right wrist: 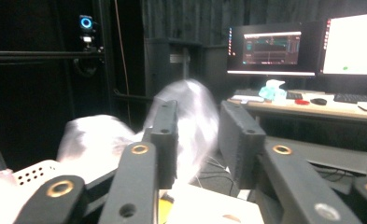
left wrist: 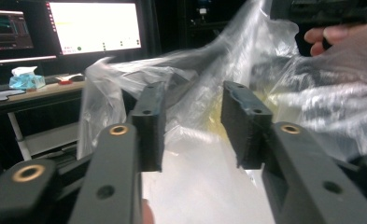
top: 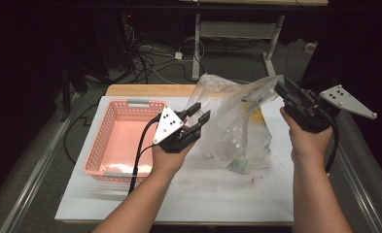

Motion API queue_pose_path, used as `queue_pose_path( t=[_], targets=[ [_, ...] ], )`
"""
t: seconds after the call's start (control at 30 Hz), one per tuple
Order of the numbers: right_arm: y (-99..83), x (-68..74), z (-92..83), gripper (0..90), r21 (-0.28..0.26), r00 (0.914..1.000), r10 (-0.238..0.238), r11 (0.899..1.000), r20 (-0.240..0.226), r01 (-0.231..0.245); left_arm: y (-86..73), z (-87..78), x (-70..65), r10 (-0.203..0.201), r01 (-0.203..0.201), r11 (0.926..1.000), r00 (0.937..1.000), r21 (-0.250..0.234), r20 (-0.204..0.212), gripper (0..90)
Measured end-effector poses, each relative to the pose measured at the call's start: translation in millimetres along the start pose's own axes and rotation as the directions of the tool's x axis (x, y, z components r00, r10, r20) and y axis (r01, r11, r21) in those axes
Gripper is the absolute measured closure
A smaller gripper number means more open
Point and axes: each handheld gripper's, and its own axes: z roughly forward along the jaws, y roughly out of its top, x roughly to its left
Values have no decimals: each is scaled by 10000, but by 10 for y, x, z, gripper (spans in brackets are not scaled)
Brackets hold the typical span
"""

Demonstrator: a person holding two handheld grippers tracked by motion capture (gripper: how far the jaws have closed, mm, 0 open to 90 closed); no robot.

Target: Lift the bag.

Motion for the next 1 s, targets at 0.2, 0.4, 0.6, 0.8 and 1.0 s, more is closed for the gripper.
queue_pose_path(
  t=[0.2,0.4,0.6,0.8,1.0],
  targets=[
    [44,76,-157,568,-395,9998,-21,9992,-187,13,-26,-110,-50,91,-90,9999,9999,142,-67,479],
    [2,142,-250,489,-386,9992,-278,9989,-284,267,-11,-286,-34,-34,43,9994,9997,338,-252,389],
    [-175,135,-255,427,3,9992,-247,9997,-312,247,-51,-471,-18,-188,209,9988,9987,445,-473,310],
    [-384,121,-286,370,445,9991,-324,9984,-271,336,-196,-630,-26,-438,486,9951,9974,856,-565,212],
    [-594,118,-353,291,799,9992,-353,9961,-192,367,-384,-629,-91,-656,690,9826,9975,1725,-257,101]
  ],
)
